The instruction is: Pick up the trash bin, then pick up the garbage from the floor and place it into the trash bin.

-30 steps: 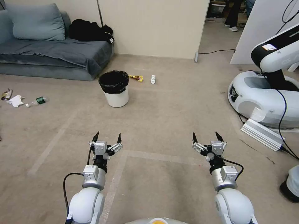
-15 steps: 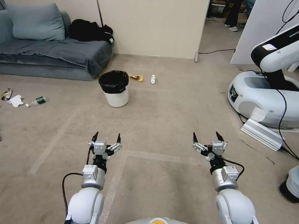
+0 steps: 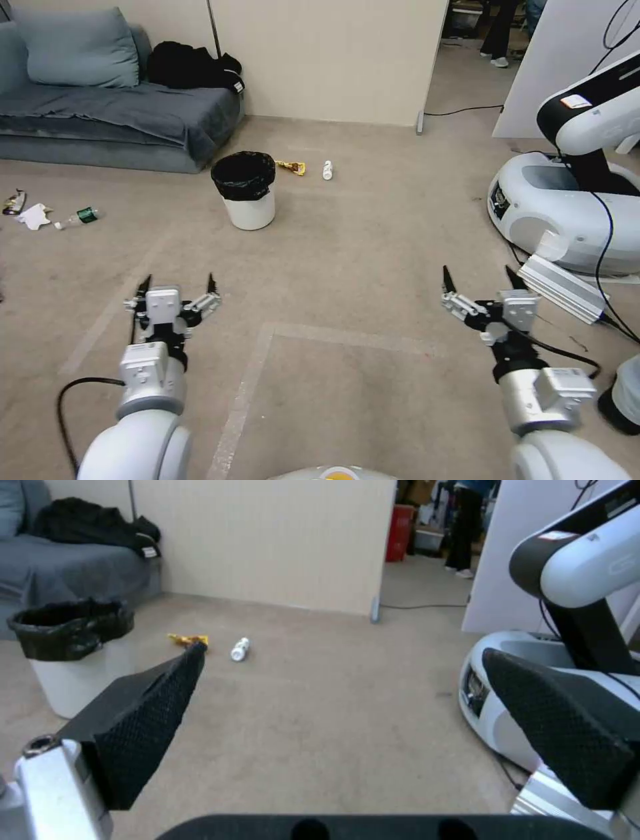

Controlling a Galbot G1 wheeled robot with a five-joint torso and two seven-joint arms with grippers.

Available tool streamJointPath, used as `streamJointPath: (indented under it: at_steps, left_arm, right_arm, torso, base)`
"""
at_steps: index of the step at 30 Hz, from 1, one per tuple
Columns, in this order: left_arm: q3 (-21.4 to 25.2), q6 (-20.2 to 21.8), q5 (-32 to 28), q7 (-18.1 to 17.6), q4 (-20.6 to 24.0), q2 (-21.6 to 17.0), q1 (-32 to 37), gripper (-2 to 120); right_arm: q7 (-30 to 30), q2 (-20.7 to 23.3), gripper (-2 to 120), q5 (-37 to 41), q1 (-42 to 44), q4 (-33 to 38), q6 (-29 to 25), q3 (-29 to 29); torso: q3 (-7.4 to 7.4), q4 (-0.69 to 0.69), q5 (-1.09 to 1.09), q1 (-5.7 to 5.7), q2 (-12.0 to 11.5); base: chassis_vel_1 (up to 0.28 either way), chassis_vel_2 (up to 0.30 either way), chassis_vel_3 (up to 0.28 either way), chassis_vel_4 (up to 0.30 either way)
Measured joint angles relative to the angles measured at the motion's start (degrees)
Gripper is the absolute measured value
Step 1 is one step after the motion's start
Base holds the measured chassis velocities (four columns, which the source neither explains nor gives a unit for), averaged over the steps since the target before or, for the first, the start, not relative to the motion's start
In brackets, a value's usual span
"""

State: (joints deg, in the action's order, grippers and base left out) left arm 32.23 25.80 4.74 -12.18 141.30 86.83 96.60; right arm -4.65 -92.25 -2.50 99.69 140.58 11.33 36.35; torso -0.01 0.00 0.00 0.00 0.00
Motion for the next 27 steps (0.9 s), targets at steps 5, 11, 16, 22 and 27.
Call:
streamJointPath:
  at_steps: [5,11,16,22,27]
  left_arm:
    - [-0.1,-0.3,0.5,0.1,-0.1,0.1,0.7,100]
    - [-0.4,0.2,-0.2,0.3,-0.1,0.4,0.9,100]
    - [-0.4,0.4,-0.4,0.3,-0.1,0.5,0.8,100]
    - [-0.4,0.7,-1.0,0.4,-0.2,0.1,0.8,100]
    - [-1.0,1.6,-2.1,0.3,-0.2,-0.3,0.6,100]
  right_arm:
    - [-3.0,0.0,100,1.6,-0.5,-1.2,-2.7,0.2]
    - [-4.9,0.0,100,2.8,-0.9,-2.4,-4.8,0.3]
    - [-4.9,0.1,100,2.7,-0.9,-3.2,-5.3,0.3]
    - [-4.9,0.1,100,2.5,-0.9,-3.9,-5.6,0.3]
    - [-5.7,0.1,100,2.3,-0.7,-4.1,-6.2,0.6]
  torso:
    - [0.0,0.0,-0.01,0.0,0.0]
    - [0.0,0.0,-0.01,0.0,0.0]
    - [0.0,0.0,-0.01,0.0,0.0]
    - [0.0,0.0,0.0,0.0,0.0]
    - [0.0,0.0,-0.01,0.0,0.0]
  base:
    - [0.0,0.0,0.0,0.0]
    - [0.0,0.0,0.0,0.0]
    - [0.0,0.0,0.0,0.0]
    - [0.0,0.0,0.0,0.0]
    - [0.0,0.0,0.0,0.0]
